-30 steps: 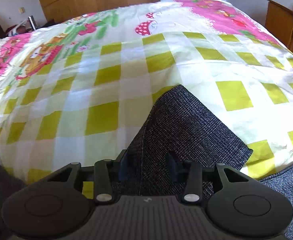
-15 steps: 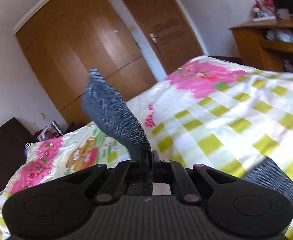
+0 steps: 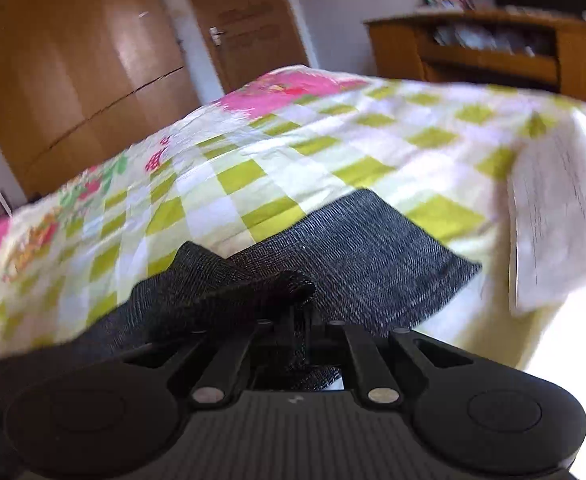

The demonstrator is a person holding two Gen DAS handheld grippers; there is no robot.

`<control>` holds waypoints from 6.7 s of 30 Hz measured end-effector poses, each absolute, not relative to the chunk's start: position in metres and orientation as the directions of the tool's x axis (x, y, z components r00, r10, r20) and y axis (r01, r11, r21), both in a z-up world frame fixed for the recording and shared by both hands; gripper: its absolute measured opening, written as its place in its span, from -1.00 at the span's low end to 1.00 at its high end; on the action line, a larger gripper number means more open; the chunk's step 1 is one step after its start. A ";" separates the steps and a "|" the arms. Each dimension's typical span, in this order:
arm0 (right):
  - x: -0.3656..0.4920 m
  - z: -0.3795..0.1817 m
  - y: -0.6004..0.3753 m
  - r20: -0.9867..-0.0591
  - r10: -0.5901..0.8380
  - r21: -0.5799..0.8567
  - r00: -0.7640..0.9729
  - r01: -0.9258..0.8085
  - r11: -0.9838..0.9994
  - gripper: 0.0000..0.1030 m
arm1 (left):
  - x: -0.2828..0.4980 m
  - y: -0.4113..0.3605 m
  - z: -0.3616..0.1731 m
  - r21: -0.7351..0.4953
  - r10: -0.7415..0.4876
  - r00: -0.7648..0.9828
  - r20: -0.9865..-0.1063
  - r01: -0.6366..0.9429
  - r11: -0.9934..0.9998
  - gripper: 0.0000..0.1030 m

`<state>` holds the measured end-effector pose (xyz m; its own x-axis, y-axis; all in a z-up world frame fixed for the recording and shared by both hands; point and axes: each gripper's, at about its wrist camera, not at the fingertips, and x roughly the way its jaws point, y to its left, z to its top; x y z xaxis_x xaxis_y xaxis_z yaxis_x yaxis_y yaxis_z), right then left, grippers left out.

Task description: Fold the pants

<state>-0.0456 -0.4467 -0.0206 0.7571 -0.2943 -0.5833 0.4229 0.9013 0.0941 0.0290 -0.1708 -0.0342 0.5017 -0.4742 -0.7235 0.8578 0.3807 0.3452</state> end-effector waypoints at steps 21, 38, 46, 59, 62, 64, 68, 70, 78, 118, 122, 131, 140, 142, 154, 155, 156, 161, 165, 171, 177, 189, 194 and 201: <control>-0.053 0.048 -0.474 -0.408 -0.260 0.239 0.875 0.377 0.895 -0.67 | 0.030 -0.184 -0.026 0.314 -0.487 0.485 -0.726 0.864 0.393 0.35; -0.065 -0.029 -0.534 -0.663 -0.300 0.376 0.686 0.651 0.659 -0.55 | 0.014 -0.205 -0.032 0.297 -0.524 0.451 -0.722 0.887 0.354 0.41; -0.078 -0.022 -0.543 -0.619 -0.276 0.474 0.735 0.630 0.615 -0.63 | 0.012 -0.206 -0.033 0.298 -0.524 0.450 -0.723 0.888 0.351 0.41; -0.083 0.011 -0.435 -0.620 -0.325 -0.023 0.714 0.398 0.917 -0.59 | 0.018 -0.185 -0.032 0.236 -0.525 0.447 -0.724 0.876 0.420 0.41; -0.069 0.014 -0.363 -0.603 -0.132 -0.107 0.787 0.084 0.991 -0.59 | 0.016 -0.161 -0.021 0.243 -0.523 0.469 -0.712 0.863 0.442 0.41; -0.059 0.010 -0.320 -0.610 -0.007 -0.163 0.792 -0.117 0.980 -0.60 | 0.016 -0.143 -0.014 0.241 -0.513 0.485 -0.708 0.849 0.471 0.41; -0.046 -0.004 -0.254 -0.660 0.116 -0.287 0.742 -0.392 0.874 -0.59 | 0.020 -0.110 -0.011 0.291 -0.453 0.550 -0.702 0.801 0.523 0.43; -0.043 -0.014 -0.232 -0.686 0.141 -0.338 0.713 -0.484 0.807 -0.59 | 0.025 -0.096 -0.015 0.299 -0.420 0.561 -0.713 0.785 0.542 0.43; -0.040 -0.043 -0.186 -0.730 0.153 -0.450 0.666 -0.637 0.626 -0.58 | 0.029 -0.066 -0.027 0.303 -0.412 0.573 -0.709 0.774 0.555 0.45; -0.014 -0.059 -0.176 -0.754 0.141 -0.418 0.641 -0.634 0.650 -0.61 | 0.023 -0.031 -0.028 0.284 -0.393 0.529 -0.752 0.799 0.530 -0.52; -0.017 -0.051 -0.177 -0.775 0.136 -0.410 0.618 -0.653 0.637 -0.61 | 0.015 -0.026 -0.027 0.290 -0.397 0.534 -0.746 0.798 0.528 -0.52; -0.036 -0.025 -0.147 -0.769 0.247 -0.335 0.590 -0.701 0.630 -0.60 | 0.003 0.002 -0.022 0.266 -0.360 0.522 -0.773 0.782 0.564 -0.42; 0.008 -0.043 -0.080 -0.759 0.318 -0.280 0.568 -0.726 0.628 -0.57 | -0.003 0.058 -0.007 0.331 -0.268 0.625 -0.733 0.672 0.663 -0.04; 0.020 -0.054 -0.064 -0.795 0.303 -0.255 0.526 -0.742 0.620 -0.55 | 0.006 0.076 -0.009 0.353 -0.198 0.645 -0.738 0.619 0.701 0.01; 0.031 -0.022 -0.153 -0.770 0.176 -0.124 0.613 -0.415 0.901 -0.46 | 0.013 0.124 0.007 0.326 -0.164 0.668 -0.726 0.544 0.773 0.04; 0.029 -0.020 -0.173 -0.767 0.142 -0.110 0.625 -0.346 0.932 -0.41 | 0.013 0.119 0.009 0.321 -0.185 0.671 -0.718 0.554 0.768 0.04; 0.026 -0.019 -0.192 -0.765 0.113 -0.093 0.634 -0.282 0.955 -0.35 | 0.013 0.112 0.011 0.319 -0.205 0.676 -0.708 0.565 0.761 0.05; -0.004 -0.028 -0.298 -0.771 -0.064 0.017 0.633 0.121 0.992 -0.31 | 0.011 0.048 0.013 0.286 -0.333 0.639 -0.693 0.668 0.687 0.13; -0.028 -0.038 -0.372 -0.766 -0.121 0.156 0.631 0.365 0.918 -0.31 | 0.009 -0.016 0.006 0.269 -0.426 0.576 -0.698 0.761 0.590 0.13; -0.049 -0.029 -0.420 -0.700 -0.016 0.373 0.714 0.385 0.844 -0.31 | -0.001 -0.099 -0.005 0.265 -0.485 0.499 -0.718 0.841 0.472 0.13; -0.059 -0.043 -0.434 -0.680 0.093 0.518 0.728 0.387 0.763 -0.31 | -0.009 -0.141 -0.020 0.281 -0.480 0.470 -0.740 0.866 0.414 0.20; -0.051 -0.052 -0.457 -0.620 0.128 0.626 0.774 0.389 0.676 -0.59 | -0.003 -0.172 -0.021 0.274 -0.481 0.446 -0.755 0.881 0.386 0.21; -0.076 -0.025 -0.450 -0.544 0.116 0.642 0.831 0.323 0.695 -0.62 | 0.000 -0.181 -0.019 0.272 -0.491 0.445 -0.749 0.882 0.384 0.22; -0.078 -0.055 -0.460 -0.616 0.098 0.647 0.781 0.431 0.630 -0.59 | -0.003 -0.194 -0.029 0.251 -0.480 0.395 -0.783 0.907 0.337 0.22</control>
